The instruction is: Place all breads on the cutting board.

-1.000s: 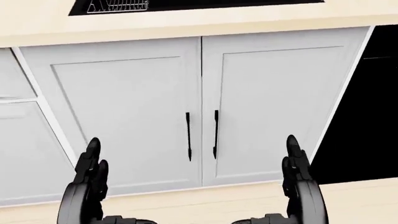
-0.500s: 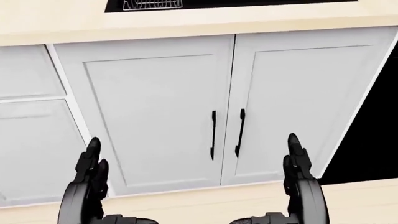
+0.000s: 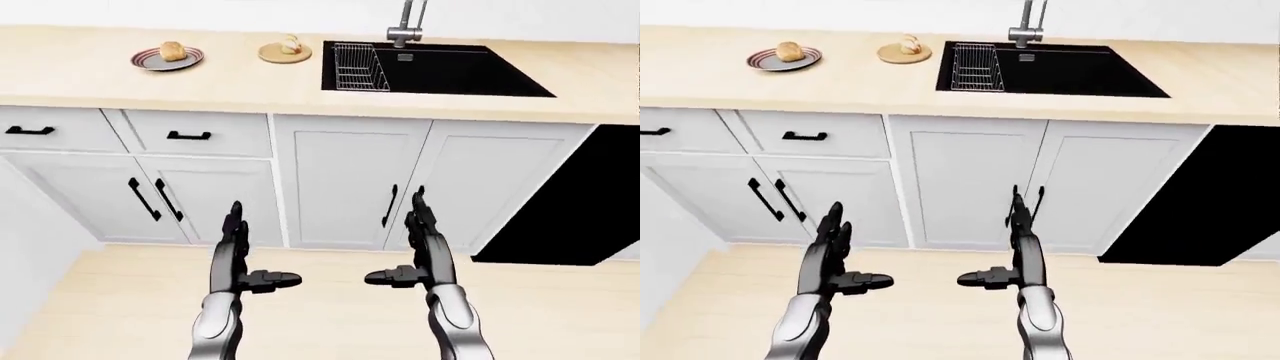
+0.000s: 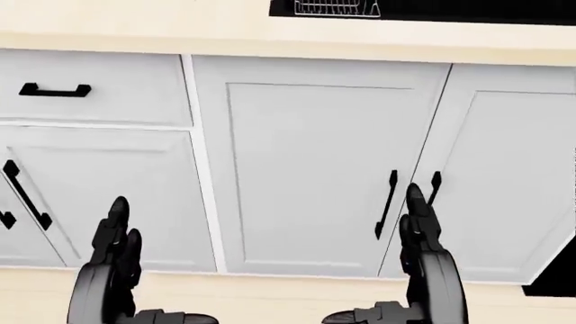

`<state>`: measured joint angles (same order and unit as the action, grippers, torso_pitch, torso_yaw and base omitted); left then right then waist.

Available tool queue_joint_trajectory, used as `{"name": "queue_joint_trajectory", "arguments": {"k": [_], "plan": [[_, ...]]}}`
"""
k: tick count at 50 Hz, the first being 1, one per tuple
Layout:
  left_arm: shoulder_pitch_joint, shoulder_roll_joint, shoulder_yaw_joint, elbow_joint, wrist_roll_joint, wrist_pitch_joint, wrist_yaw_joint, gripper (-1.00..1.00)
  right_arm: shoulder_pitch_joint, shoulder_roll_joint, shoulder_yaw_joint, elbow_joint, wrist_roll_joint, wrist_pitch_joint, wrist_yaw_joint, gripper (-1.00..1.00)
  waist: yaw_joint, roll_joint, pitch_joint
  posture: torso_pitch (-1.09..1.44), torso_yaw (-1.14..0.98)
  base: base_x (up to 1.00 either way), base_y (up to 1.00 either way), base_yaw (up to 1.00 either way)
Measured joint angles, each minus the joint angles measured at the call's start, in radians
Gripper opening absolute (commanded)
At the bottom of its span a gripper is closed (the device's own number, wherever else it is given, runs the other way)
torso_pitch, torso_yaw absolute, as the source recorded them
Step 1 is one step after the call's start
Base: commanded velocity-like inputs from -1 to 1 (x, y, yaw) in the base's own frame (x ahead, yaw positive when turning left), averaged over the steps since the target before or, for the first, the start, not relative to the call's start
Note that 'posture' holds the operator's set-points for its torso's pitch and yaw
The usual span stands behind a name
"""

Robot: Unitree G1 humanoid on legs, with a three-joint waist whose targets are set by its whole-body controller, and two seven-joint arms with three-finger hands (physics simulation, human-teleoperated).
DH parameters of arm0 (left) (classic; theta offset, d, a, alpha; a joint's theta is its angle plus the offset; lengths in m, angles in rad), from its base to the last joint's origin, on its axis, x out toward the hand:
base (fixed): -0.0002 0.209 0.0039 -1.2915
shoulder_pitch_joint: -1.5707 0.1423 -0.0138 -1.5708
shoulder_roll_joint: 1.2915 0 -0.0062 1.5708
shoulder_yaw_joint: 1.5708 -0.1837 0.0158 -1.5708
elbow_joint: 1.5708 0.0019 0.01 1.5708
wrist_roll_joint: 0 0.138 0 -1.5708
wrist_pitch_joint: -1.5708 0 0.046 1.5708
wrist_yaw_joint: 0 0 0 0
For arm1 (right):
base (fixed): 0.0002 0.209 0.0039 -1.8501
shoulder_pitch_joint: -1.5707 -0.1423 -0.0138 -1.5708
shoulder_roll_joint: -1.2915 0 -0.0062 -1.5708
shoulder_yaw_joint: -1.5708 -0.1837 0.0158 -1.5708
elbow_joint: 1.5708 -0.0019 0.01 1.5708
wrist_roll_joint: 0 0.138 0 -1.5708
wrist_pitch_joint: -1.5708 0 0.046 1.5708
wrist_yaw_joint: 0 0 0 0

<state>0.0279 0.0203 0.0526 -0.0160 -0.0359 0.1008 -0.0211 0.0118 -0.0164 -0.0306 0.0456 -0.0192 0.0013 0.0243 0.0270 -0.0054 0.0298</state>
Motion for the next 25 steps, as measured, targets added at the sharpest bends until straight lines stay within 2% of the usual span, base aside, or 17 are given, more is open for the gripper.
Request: {"name": "queue_joint_trajectory", "arguments": {"k": [2,4,6,9,11,15,17,19,23,25], "plan": [[-0.005,0.001,0.006,0.008,0.001,-0.003,0.002,1.0,-0.002,0.0,0.004,0.006,-0.004,0.0,0.001,1.0,-0.003,-0.027,0.005,0.0,0.0,0.0,0.27,0.0],[-0.005,0.0,0.003,0.001,0.001,-0.006,0.003,1.0,0.003,-0.001,-0.002,0.006,-0.007,0.003,-0.002,1.0,-0.011,-0.063,0.003,0.0,0.0,0.0,0.27,0.0],[-0.007,-0.012,-0.017,-0.001,0.001,-0.002,-0.001,1.0,0.006,-0.013,-0.026,0.017,-0.007,0.005,-0.008,1.0,-0.037,-0.048,0.002,0.0,0.0,0.0,0.27,0.0],[-0.009,-0.015,-0.037,0.02,-0.001,-0.004,-0.013,1.0,0.018,-0.016,-0.047,0.029,-0.005,0.011,-0.02,1.0,-0.049,-0.057,-0.007,0.0,0.0,0.0,0.26,0.0],[-0.012,-0.014,-0.033,0.018,-0.002,-0.005,-0.015,1.0,0.015,-0.016,-0.045,0.019,-0.004,0.013,-0.023,1.0,-0.049,-0.045,-0.006,0.0,0.0,0.0,0.27,0.0],[-0.012,-0.012,-0.024,-0.008,-0.001,-0.005,-0.01,1.0,0.005,-0.014,-0.033,0.013,-0.003,0.001,-0.019,1.0,-0.044,0.003,0.002,0.0,0.0,0.0,0.27,0.0],[-0.013,-0.012,-0.024,-0.008,-0.001,-0.008,-0.009,1.0,0.005,-0.014,-0.03,0.013,-0.002,0.002,-0.017,1.0,-0.043,0.032,0.002,0.0,0.0,0.0,0.28,0.0],[-0.012,-0.011,-0.023,-0.003,-0.001,-0.012,-0.009,1.0,0.003,-0.013,-0.029,0.011,-0.002,0.002,-0.015,1.0,-0.043,0.074,-0.004,0.0,0.0,0.0,0.29,0.0],[-0.012,0.001,0.005,0.043,-0.001,-0.022,-0.003,1.0,0.004,0.0,-0.004,0.029,-0.001,0.002,-0.008,1.0,-0.02,0.063,0.001,0.0,0.0,0.0,0.29,0.0],[-0.015,0.002,0.008,0.063,-0.001,-0.03,0.0,1.0,0.007,-0.001,-0.005,0.03,-0.001,0.004,-0.005,1.0,-0.02,0.047,0.0,0.0,0.0,0.0,0.3,0.0]]}}
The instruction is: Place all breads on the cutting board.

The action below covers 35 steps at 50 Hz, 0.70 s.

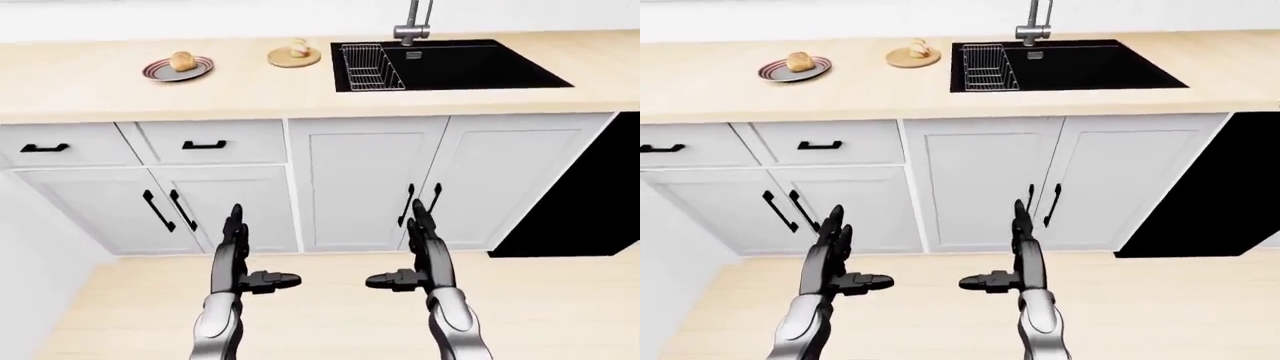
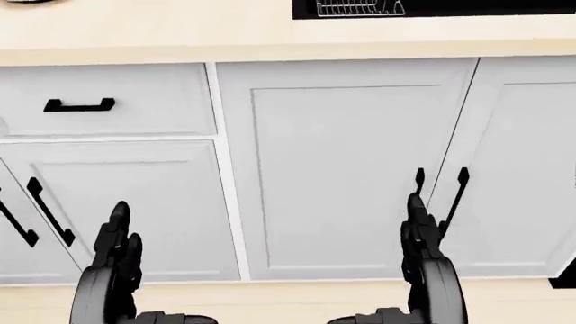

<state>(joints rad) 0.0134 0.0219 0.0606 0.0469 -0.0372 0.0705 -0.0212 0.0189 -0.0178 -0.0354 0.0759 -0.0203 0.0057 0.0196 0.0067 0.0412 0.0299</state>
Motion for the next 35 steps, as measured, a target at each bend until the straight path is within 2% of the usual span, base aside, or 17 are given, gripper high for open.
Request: {"name": "queue_joint_trajectory", "arguments": {"k": [4,7,9,10,11,14,15,17,20,22,23,27,35], "plan": [[-0.004,-0.002,-0.011,-0.016,-0.001,0.001,-0.001,1.0,-0.004,-0.006,-0.018,-0.007,0.0,-0.005,-0.006,1.0,-0.006,-0.047,0.006,0.0,0.0,0.0,0.3,0.0],[-0.006,-0.003,-0.014,-0.02,-0.001,-0.003,-0.002,1.0,-0.004,-0.006,-0.017,-0.02,-0.001,-0.008,-0.008,1.0,-0.009,-0.075,0.004,0.0,0.0,0.0,0.29,0.0],[-0.005,-0.002,-0.014,-0.029,-0.001,-0.002,-0.002,1.0,-0.002,-0.004,-0.013,-0.028,-0.001,-0.006,-0.007,1.0,-0.008,-0.103,0.001,0.0,0.0,0.0,0.3,0.0],[-0.008,-0.007,-0.016,-0.03,0.0,-0.002,-0.002,1.0,-0.001,-0.008,-0.014,-0.03,-0.001,-0.006,-0.007,1.0,-0.015,-0.101,0.0,0.0,0.0,0.0,0.3,0.0],[-0.006,-0.011,-0.022,-0.03,0.0,0.0,-0.003,1.0,0.001,-0.01,-0.018,-0.03,-0.001,-0.003,-0.007,1.0,-0.023,-0.089,0.005,0.0,0.0,0.0,0.3,0.0],[0.004,-0.013,-0.036,-0.024,0.0,0.015,-0.008,1.0,0.013,-0.011,-0.029,-0.017,-0.002,0.007,-0.012,1.0,-0.026,-0.097,-0.005,0.0,0.0,0.0,0.29,0.0],[0.005,-0.013,-0.035,-0.029,0.0,0.02,-0.009,1.0,0.013,-0.011,-0.029,-0.02,-0.002,0.011,-0.012,1.0,-0.026,-0.094,-0.007,0.0,0.0,0.0,0.3,0.0],[-0.002,-0.011,-0.03,-0.032,0.0,0.015,-0.009,1.0,0.008,-0.012,-0.028,-0.031,-0.003,0.014,-0.013,1.0,-0.024,-0.072,-0.004,0.0,0.0,0.0,0.3,0.0],[-0.006,-0.011,-0.028,-0.044,0.0,0.007,-0.008,1.0,0.002,-0.012,-0.027,-0.036,-0.002,0.005,-0.012,1.0,-0.025,-0.026,0.004,0.0,0.0,0.0,0.29,0.0],[-0.007,-0.011,-0.029,-0.044,0.0,0.003,-0.008,1.0,0.004,-0.012,-0.026,-0.038,-0.003,0.003,-0.012,1.0,-0.024,0.018,0.0,0.0,0.0,0.0,0.3,0.0],[-0.007,-0.007,-0.025,-0.044,0.0,0.002,-0.007,1.0,0.001,-0.008,-0.022,-0.039,-0.004,0.002,-0.012,1.0,-0.018,0.032,-0.007,0.0,0.0,0.0,0.3,0.0],[0.0,0.001,0.001,-0.011,0.001,0.003,0.002,1.0,0.008,0.002,0.005,-0.014,-0.004,0.006,-0.001,1.0,-0.001,0.012,0.0,0.0,0.0,0.0,0.29,0.0],[-0.002,-0.003,-0.016,-0.026,0.0,0.0,-0.002,1.0,-0.001,-0.005,-0.015,-0.029,-0.005,-0.005,-0.007,1.0,-0.009,-0.08,0.004,0.0,0.0,0.0,0.29,0.0]]}}
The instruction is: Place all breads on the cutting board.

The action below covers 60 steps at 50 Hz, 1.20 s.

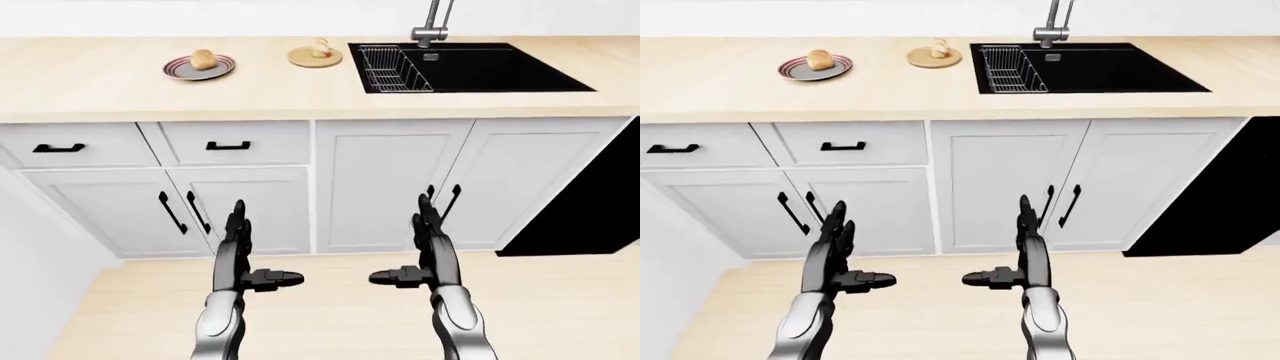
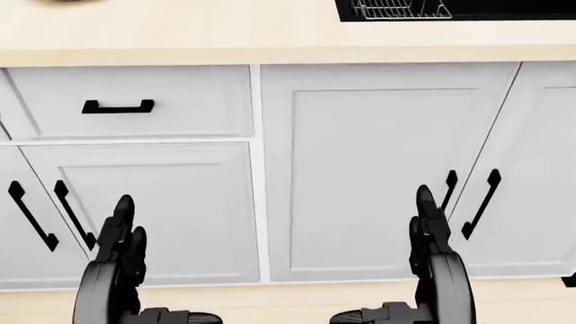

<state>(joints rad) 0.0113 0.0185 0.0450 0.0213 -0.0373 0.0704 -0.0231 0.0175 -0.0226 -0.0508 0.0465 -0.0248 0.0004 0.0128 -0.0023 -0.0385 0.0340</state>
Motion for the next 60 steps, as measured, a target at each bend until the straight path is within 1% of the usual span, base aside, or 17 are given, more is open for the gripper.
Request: {"name": "queue_joint_trajectory", "arguments": {"k": [2,4,7,11,15,16,20,30,32,36,40,43,44,47,51,57,60], "plan": [[0.002,0.0,-0.001,-0.017,0.001,0.006,0.001,1.0,0.0,0.001,0.003,-0.006,0.0,0.001,0.0,1.0,-0.001,-0.032,-0.003,0.0,0.0,0.0,0.29,0.0],[0.002,-0.01,-0.011,-0.018,0.001,0.012,0.001,1.0,0.0,-0.006,-0.005,0.009,0.0,0.0,0.0,1.0,-0.016,-0.018,-0.002,0.0,0.0,0.0,0.29,0.0],[0.008,-0.011,-0.022,-0.01,0.0,0.023,-0.004,1.0,0.008,-0.007,-0.016,0.025,0.0,0.005,-0.005,1.0,-0.018,-0.022,-0.013,0.0,0.0,0.0,0.3,0.0],[0.001,-0.01,-0.015,-0.023,0.0,0.02,-0.003,1.0,0.002,-0.008,-0.013,0.01,0.001,0.003,-0.007,1.0,-0.015,0.027,-0.003,0.0,0.0,0.0,0.3,0.0],[0.0,-0.009,-0.015,-0.03,0.0,0.012,-0.002,1.0,0.004,-0.007,-0.009,-0.002,0.001,0.002,-0.005,1.0,-0.014,0.108,-0.005,0.0,0.0,0.0,0.29,0.0],[-0.002,-0.002,-0.01,-0.026,0.0,0.012,-0.002,1.0,0.003,0.001,-0.005,-0.001,0.0,0.003,-0.005,1.0,-0.006,0.109,-0.008,0.0,0.0,0.0,0.3,0.0],[0.01,0.002,0.013,-0.011,0.002,0.02,0.008,1.0,0.009,0.007,0.022,0.013,-0.001,0.009,0.006,1.0,0.012,0.087,-0.006,0.0,0.0,0.0,0.3,0.0],[-0.003,-0.002,0.0,0.001,-0.001,-0.002,0.001,1.0,0.001,-0.002,0.001,0.003,-0.001,-0.009,0.0,1.0,-0.004,-0.031,-0.002,0.0,0.0,0.0,0.3,0.0],[-0.003,-0.009,-0.011,0.013,-0.001,-0.005,-0.002,1.0,0.004,-0.007,-0.009,0.012,-0.002,-0.005,-0.001,1.0,-0.015,-0.011,0.002,0.0,0.0,0.0,0.29,0.0],[0.007,-0.009,-0.018,-0.001,-0.001,0.013,-0.005,1.0,0.016,-0.006,-0.013,0.009,-0.002,0.011,-0.005,1.0,-0.016,-0.008,-0.01,0.0,0.0,0.0,0.29,0.0],[-0.004,-0.009,-0.013,-0.015,-0.001,0.003,-0.004,1.0,0.007,-0.007,-0.011,-0.002,-0.002,0.002,-0.005,1.0,-0.016,0.05,0.0,0.0,0.0,0.0,0.29,0.0],[0.002,-0.008,-0.013,-0.033,-0.001,0.01,-0.002,1.0,0.001,-0.006,-0.008,-0.005,-0.002,-0.001,-0.004,1.0,-0.011,0.117,-0.01,0.0,0.0,0.0,0.3,0.0],[0.0,0.0,-0.007,-0.03,-0.001,0.013,-0.001,1.0,0.0,0.004,-0.002,0.0,-0.002,-0.001,-0.004,1.0,-0.003,0.103,-0.003,0.0,0.0,0.0,0.29,0.0],[0.008,0.003,0.014,0.0,0.0,0.01,0.006,1.0,0.009,0.008,0.022,0.015,-0.002,0.008,0.005,1.0,0.007,0.096,-0.004,0.0,0.0,0.0,0.3,0.0],[0.006,-0.001,0.005,-0.022,0.0,0.022,0.009,1.0,0.003,0.002,0.005,0.021,-0.001,0.002,0.005,1.0,0.007,0.052,0.001,0.0,0.0,0.0,0.14,0.0],[0.003,-0.001,0.0,-0.017,-0.001,0.014,0.004,1.0,0.002,0.002,0.003,-0.005,0.0,-0.008,0.0,1.0,0.015,0.025,0.003,0.0,0.0,0.0,0.0,0.0],[0.006,0.001,0.005,-0.024,-0.001,0.018,0.006,1.0,0.002,0.004,0.01,-0.006,-0.001,-0.01,0.001,1.0,0.026,-0.002,0.002,0.0,0.0,0.0,0.0,0.0]]}}
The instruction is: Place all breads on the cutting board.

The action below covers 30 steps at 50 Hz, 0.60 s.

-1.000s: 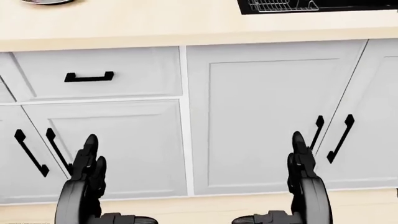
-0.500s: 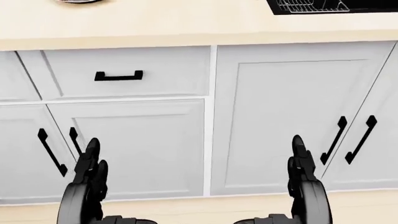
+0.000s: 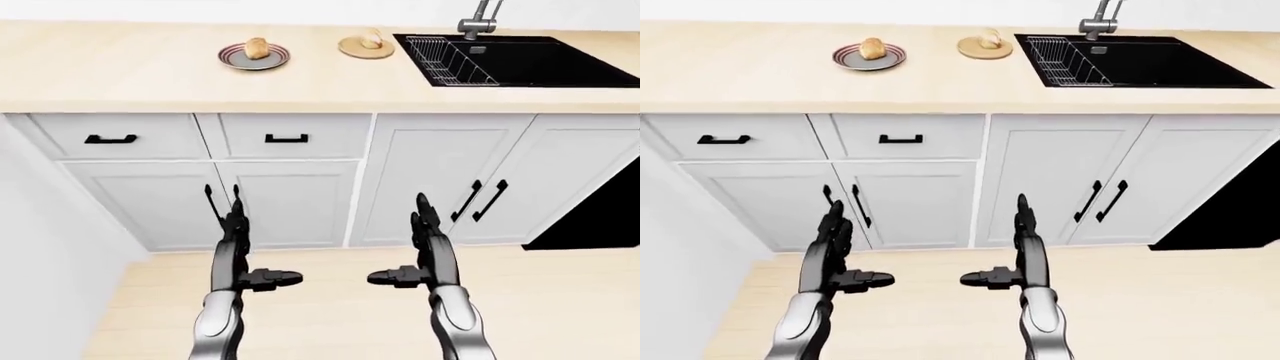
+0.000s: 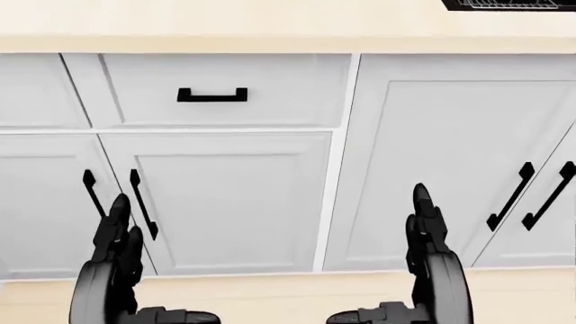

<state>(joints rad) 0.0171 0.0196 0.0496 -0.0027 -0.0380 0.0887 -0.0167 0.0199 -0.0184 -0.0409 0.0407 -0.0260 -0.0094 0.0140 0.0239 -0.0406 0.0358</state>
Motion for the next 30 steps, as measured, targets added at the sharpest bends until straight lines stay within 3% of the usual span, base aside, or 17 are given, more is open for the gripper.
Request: {"name": "queue_joint_trajectory", "arguments": {"k": [1,7,14,20,30], "plan": [[-0.003,0.0,0.002,0.003,0.0,-0.004,0.001,1.0,0.0,0.0,0.002,0.001,-0.001,0.001,0.0,1.0,0.002,-0.015,-0.004,0.0,0.0,0.0,0.0,0.0],[-0.002,-0.011,-0.019,0.019,0.003,-0.008,0.001,1.0,0.0,-0.008,-0.011,0.071,-0.026,-0.024,-0.021,1.0,-0.009,0.021,-0.015,0.0,0.0,0.0,0.0,0.0],[0.007,-0.015,-0.019,-0.007,0.001,-0.011,0.009,1.0,-0.001,-0.008,-0.007,0.007,-0.042,-0.007,-0.027,1.0,-0.019,0.033,-0.025,0.0,0.0,0.0,0.0,0.0],[-0.025,-0.004,0.004,-0.166,-0.02,0.141,0.032,1.0,-0.011,-0.01,0.013,-0.214,-0.069,0.172,-0.008,1.0,-0.02,0.032,-0.033,0.0,0.0,0.0,0.0,0.0],[-0.15,0.028,0.046,-0.272,-0.054,0.343,0.052,1.0,-0.218,-0.031,-0.003,-0.372,-0.119,0.507,0.013,1.0,-0.018,0.033,-0.039,0.0,0.0,0.0,0.0,0.0]]}}
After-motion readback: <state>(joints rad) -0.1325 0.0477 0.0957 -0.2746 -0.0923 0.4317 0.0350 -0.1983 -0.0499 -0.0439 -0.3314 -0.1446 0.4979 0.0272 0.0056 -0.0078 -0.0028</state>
